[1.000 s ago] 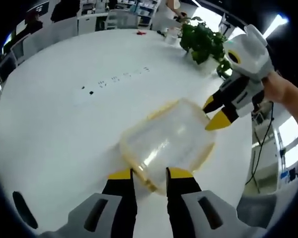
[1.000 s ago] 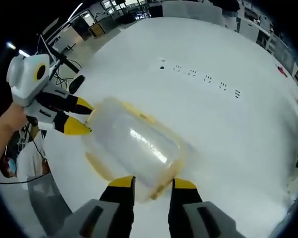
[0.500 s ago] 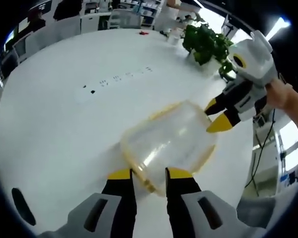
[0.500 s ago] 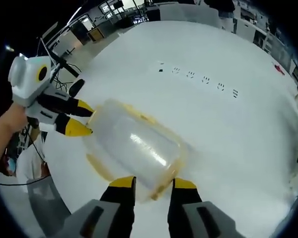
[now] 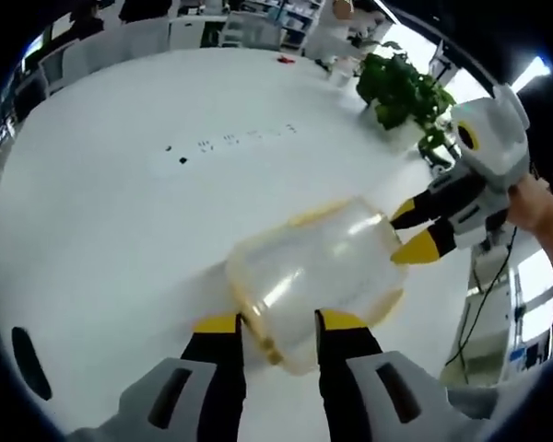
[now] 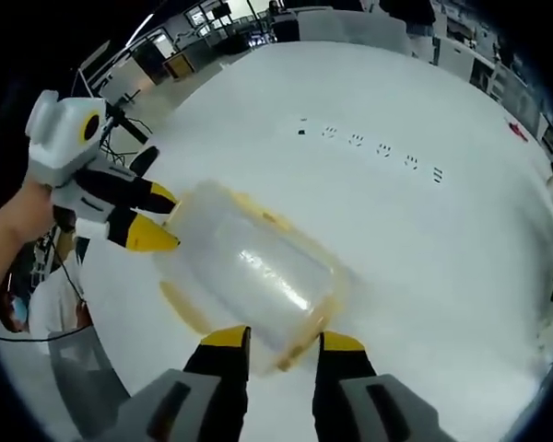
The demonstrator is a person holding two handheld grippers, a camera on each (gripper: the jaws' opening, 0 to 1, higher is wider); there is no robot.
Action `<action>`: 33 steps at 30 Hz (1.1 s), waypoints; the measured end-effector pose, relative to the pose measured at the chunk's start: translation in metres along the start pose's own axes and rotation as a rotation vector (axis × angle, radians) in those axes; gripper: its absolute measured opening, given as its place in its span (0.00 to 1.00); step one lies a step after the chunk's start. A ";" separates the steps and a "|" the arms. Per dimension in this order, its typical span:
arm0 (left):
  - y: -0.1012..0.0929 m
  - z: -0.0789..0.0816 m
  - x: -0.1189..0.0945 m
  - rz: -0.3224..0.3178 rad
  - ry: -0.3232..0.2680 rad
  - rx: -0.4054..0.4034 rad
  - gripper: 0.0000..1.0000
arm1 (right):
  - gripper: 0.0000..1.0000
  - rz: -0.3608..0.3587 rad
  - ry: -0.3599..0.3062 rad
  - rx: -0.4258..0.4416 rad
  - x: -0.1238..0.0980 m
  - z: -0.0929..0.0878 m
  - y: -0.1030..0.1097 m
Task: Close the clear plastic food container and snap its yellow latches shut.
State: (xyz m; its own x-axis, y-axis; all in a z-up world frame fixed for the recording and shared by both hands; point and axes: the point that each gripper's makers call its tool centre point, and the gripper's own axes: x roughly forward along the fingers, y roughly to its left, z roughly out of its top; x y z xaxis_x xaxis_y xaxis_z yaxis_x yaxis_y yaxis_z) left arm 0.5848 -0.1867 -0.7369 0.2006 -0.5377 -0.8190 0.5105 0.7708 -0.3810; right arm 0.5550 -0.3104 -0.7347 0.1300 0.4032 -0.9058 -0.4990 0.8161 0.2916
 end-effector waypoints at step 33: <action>0.002 -0.004 -0.007 0.014 -0.001 0.102 0.31 | 0.26 0.002 -0.011 0.003 0.001 -0.009 0.011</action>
State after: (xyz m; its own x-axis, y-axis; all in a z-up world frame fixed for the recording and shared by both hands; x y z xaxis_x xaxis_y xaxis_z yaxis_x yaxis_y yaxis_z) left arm 0.5814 -0.1805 -0.7335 0.2092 -0.5278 -0.8232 0.5905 0.7392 -0.3239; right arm 0.5425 -0.3050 -0.7350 0.1384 0.4096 -0.9017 -0.4964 0.8165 0.2947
